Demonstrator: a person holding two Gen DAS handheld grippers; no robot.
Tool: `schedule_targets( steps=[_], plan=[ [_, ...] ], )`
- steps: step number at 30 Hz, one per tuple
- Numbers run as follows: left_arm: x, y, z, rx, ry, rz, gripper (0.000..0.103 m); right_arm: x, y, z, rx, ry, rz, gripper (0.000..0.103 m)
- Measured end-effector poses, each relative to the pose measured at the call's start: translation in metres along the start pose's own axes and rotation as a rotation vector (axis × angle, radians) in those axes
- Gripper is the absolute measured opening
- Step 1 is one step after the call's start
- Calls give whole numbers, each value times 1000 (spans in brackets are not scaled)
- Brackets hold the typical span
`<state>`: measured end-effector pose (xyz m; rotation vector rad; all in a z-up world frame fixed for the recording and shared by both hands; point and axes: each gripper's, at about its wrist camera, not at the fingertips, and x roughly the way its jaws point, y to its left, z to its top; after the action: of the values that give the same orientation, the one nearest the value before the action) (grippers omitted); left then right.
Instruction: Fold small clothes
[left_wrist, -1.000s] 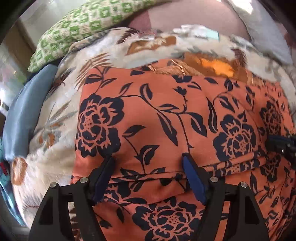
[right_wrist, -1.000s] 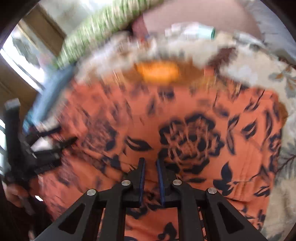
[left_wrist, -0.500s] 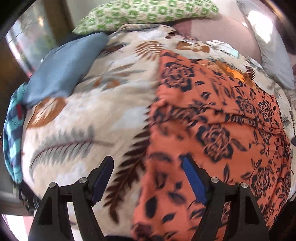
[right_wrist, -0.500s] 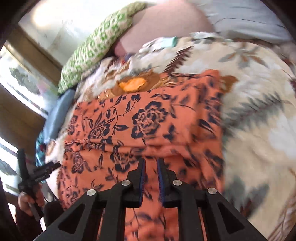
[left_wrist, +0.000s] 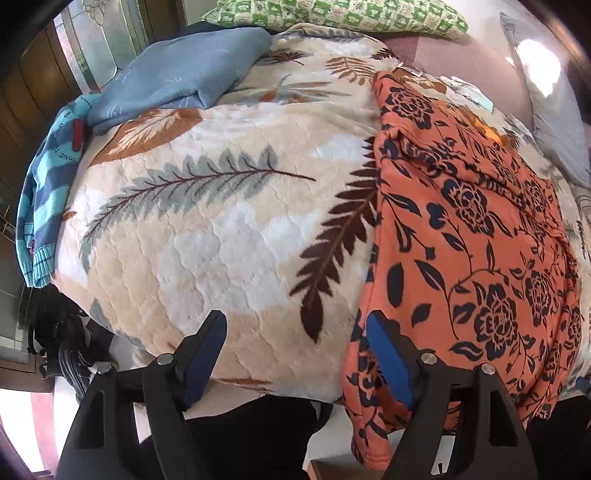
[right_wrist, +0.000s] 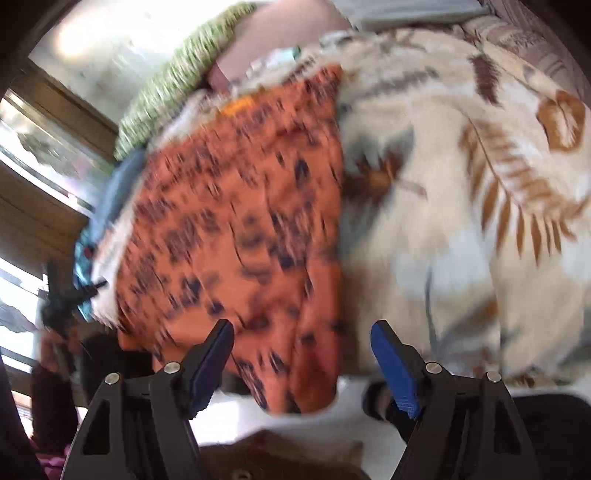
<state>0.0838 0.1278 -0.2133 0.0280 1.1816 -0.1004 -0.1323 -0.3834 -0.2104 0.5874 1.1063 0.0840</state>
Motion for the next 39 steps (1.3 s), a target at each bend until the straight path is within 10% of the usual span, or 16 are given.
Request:
schedule_targets(
  steps=[12,16,23,26,31,35,39],
  plan=[
    [13,-23,-24,29,5,-4,78,47,26,-32,86,141,-115,75],
    [5,-37,-23,79,-19,-13,78,64,38,-35,67,154,-192,11],
    [-4,-39,-17,84,-40,-31,78,29,5,-34,30,60,-531,7],
    [0,-35,-15,84,-37,-26,78,5,-33,-32,199,62,-396,8],
    [2,-34,-15,79,-28,-39,78,2,-23,-38,156,143,-219,12],
    [1,-37,-24,67,-27,-61,78,-23,-18,-40,128,42,-147,12],
    [2,-34,-37,28,-7,-57,78,-28,-30,-33,157,4,-84,34]
  ],
)
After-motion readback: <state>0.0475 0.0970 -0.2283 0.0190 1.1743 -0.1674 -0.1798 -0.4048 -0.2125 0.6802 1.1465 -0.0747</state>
